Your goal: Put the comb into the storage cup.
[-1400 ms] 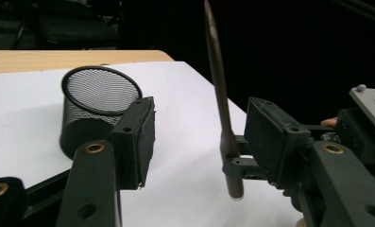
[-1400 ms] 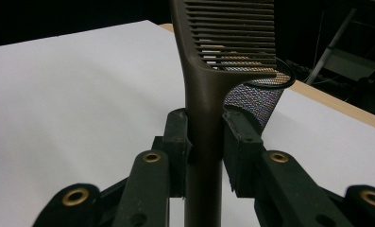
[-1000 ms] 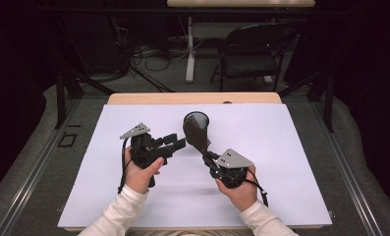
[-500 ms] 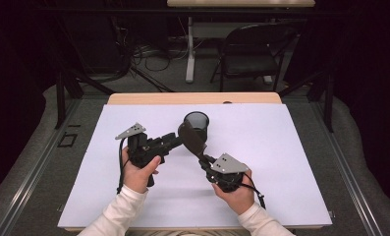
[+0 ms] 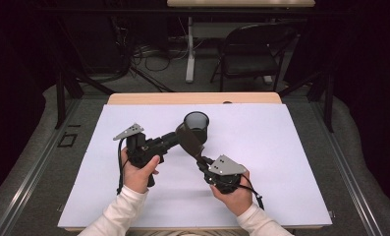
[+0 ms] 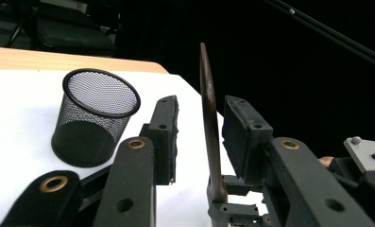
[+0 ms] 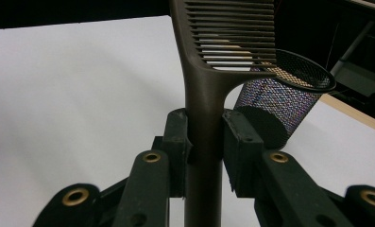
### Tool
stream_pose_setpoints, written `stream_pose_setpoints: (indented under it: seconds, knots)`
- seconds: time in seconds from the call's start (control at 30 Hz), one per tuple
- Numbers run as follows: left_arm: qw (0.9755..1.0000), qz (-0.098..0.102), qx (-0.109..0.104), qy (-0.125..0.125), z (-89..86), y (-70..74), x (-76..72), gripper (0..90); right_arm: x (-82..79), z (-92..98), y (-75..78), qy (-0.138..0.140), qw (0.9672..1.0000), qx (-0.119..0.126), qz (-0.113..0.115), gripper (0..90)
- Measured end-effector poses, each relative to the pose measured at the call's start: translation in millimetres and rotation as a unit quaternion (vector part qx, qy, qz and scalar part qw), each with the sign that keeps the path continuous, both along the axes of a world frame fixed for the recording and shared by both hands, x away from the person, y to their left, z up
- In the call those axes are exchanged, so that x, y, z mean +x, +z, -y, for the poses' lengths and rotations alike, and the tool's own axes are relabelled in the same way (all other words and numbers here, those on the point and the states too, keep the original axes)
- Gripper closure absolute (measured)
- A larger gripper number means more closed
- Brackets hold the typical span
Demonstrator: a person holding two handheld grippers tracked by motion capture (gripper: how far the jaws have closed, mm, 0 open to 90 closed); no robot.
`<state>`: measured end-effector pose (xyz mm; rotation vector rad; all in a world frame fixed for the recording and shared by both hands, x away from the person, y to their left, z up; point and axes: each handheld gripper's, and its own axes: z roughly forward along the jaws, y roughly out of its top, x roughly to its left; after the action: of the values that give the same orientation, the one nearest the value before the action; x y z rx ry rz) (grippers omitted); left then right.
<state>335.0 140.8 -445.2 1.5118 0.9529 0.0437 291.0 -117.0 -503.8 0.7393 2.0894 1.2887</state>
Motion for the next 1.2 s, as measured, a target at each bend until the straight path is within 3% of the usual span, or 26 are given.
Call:
stream_pose_setpoints:
  seconds: [0.63,1.0,1.2]
  knots:
    - [0.9997,-0.013,-0.022,0.005,2.8,-4.4,-2.1,75.8,-0.5,-3.1,-2.1,0.002,1.0000,0.004,-0.005,72.5]
    - [0.9981,-0.034,-0.051,0.004,1.2,-7.5,-1.3,82.5,-0.7,-4.4,-3.3,0.001,1.0000,0.004,-0.005,72.5]
    - [0.9977,-0.038,-0.055,0.005,1.2,-8.2,-1.2,83.6,-0.3,-4.6,-3.9,0.002,1.0000,0.002,-0.006,72.5]
